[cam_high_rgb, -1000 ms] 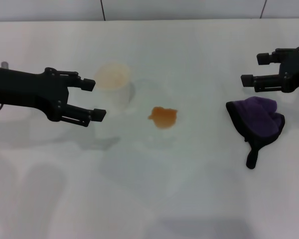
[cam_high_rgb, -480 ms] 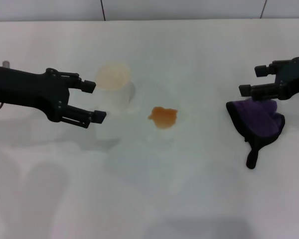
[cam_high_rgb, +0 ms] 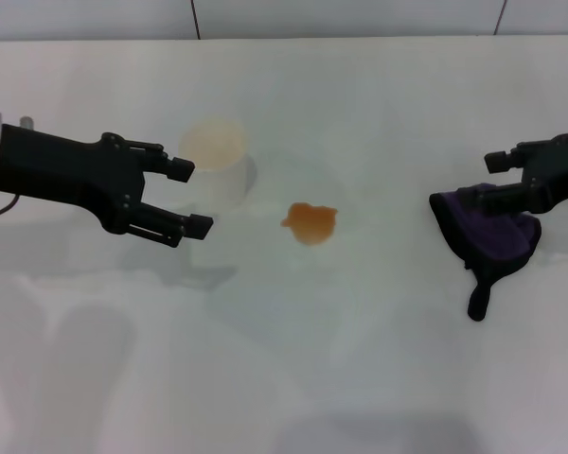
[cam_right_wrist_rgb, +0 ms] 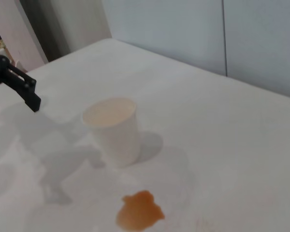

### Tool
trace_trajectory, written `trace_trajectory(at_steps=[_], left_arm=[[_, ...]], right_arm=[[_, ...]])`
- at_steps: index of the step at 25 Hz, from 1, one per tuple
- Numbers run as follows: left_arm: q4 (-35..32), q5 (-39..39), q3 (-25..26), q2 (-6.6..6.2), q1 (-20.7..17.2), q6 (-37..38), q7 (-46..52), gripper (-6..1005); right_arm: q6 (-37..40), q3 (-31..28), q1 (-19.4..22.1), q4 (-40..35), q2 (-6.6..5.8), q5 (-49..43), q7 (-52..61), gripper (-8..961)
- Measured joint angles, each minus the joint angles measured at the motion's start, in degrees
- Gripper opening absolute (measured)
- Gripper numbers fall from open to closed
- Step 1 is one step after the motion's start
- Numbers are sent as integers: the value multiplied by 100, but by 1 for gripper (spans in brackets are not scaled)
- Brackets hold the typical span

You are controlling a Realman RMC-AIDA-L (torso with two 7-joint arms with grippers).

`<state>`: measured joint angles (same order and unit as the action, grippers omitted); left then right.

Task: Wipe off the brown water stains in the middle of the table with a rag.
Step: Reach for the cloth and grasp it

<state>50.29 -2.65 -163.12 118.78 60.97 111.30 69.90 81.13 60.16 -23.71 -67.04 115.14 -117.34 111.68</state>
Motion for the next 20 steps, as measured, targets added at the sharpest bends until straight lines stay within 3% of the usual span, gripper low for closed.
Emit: trace_trajectory(at_steps=[20], left_arm=[[-2,35,0,22,51,-38,214,885]], right_arm=[[-483,27,-322,270,-33,-968,322,771]])
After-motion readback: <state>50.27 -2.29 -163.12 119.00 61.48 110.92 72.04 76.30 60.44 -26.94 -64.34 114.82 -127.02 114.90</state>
